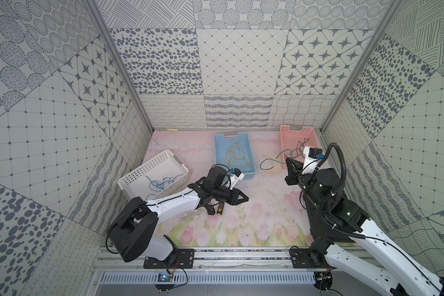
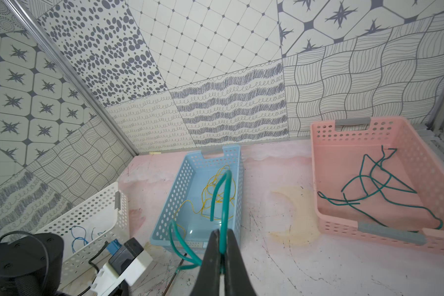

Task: Untangle and sort cables by color
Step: Place the cable in the bin.

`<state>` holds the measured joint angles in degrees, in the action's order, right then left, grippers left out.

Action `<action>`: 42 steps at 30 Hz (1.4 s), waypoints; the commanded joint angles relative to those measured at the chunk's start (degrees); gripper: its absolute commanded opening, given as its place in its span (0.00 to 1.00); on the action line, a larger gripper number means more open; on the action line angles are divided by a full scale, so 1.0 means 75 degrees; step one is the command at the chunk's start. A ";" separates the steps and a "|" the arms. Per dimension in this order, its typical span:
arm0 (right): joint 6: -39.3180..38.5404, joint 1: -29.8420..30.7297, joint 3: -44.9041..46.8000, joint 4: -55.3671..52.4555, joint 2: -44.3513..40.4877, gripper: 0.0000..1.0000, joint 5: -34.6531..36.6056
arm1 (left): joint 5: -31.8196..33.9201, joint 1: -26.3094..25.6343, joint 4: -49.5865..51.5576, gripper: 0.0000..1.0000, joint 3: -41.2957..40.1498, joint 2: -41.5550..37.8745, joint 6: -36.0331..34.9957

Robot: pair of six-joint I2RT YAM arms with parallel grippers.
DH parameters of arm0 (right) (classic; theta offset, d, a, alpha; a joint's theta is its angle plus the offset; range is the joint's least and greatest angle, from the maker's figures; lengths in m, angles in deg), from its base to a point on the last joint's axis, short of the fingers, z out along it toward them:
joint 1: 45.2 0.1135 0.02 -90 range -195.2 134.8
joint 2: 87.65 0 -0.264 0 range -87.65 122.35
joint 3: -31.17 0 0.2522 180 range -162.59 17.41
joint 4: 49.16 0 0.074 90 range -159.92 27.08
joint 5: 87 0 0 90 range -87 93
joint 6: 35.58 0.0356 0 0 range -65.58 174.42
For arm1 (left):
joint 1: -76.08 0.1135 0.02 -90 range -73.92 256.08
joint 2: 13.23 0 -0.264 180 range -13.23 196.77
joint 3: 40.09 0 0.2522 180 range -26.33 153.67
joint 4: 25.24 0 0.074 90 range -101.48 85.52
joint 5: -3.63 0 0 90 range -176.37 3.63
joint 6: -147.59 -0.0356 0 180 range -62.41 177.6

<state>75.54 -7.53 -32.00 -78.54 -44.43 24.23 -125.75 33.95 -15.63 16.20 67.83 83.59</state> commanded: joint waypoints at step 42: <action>-0.0764 -0.5023 0.3467 0.3899 0.1407 0.99 -0.1920 | 0.4696 0.1330 -0.0643 0.99 -0.3347 -0.5897 0.0370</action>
<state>71.74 -45.17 -11.78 -56.36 -36.78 4.71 -96.68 40.97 -21.18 -9.14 25.08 85.43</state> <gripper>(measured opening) 0.985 0.993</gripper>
